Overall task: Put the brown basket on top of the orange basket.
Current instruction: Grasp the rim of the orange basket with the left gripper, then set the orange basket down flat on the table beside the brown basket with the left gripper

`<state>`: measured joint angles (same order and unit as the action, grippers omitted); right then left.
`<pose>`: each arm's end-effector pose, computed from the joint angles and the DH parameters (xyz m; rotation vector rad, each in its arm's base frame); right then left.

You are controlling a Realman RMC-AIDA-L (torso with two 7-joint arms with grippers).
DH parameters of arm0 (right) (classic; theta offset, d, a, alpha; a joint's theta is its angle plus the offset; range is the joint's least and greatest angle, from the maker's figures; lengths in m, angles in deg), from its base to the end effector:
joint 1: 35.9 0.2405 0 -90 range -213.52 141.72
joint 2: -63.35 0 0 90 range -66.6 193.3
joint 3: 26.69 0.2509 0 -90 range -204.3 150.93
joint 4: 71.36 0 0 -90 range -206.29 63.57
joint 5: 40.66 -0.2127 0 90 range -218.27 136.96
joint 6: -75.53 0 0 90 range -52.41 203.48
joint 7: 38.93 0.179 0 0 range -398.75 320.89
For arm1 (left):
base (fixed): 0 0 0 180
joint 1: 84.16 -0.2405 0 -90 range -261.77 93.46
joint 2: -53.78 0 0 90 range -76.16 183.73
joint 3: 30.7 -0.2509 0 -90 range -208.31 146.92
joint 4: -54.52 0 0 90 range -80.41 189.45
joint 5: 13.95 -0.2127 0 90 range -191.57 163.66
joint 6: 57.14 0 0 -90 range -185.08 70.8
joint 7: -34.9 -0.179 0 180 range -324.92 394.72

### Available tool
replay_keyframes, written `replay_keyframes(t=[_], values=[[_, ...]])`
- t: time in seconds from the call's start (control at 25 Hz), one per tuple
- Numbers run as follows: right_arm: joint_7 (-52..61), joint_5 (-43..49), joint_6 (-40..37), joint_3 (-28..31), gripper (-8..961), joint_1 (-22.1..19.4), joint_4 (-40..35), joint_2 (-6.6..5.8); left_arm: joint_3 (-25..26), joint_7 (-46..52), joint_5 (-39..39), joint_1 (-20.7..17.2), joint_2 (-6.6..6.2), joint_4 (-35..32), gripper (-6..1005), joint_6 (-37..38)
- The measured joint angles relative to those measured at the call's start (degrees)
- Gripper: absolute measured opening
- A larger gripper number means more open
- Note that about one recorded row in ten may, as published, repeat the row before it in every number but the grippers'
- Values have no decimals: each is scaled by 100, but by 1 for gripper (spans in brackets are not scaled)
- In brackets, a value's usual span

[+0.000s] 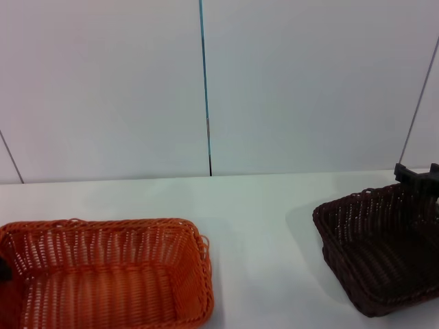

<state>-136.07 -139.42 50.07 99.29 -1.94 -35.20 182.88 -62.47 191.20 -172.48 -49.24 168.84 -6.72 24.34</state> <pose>0.2953 0.4774 0.0355 -1.0818 -1.9845 -1.4617 -0.3349 0.3848 0.0939 -1.7220 -1.7785 -0.0629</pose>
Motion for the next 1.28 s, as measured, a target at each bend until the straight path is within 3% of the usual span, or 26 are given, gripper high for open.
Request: replay_keyframes(t=[0.4,0.8,1.28], values=[[-4,6,19,-3,762,-2,17,-8,703,32,677,71,-178,-20,156,476],[-7,15,34,-3,761,-30,33,-9,971,65,1239,68,-348,-18,157,939],[-15,23,33,-3,759,-33,41,-9,919,117,1349,279,-244,33,157,913]])
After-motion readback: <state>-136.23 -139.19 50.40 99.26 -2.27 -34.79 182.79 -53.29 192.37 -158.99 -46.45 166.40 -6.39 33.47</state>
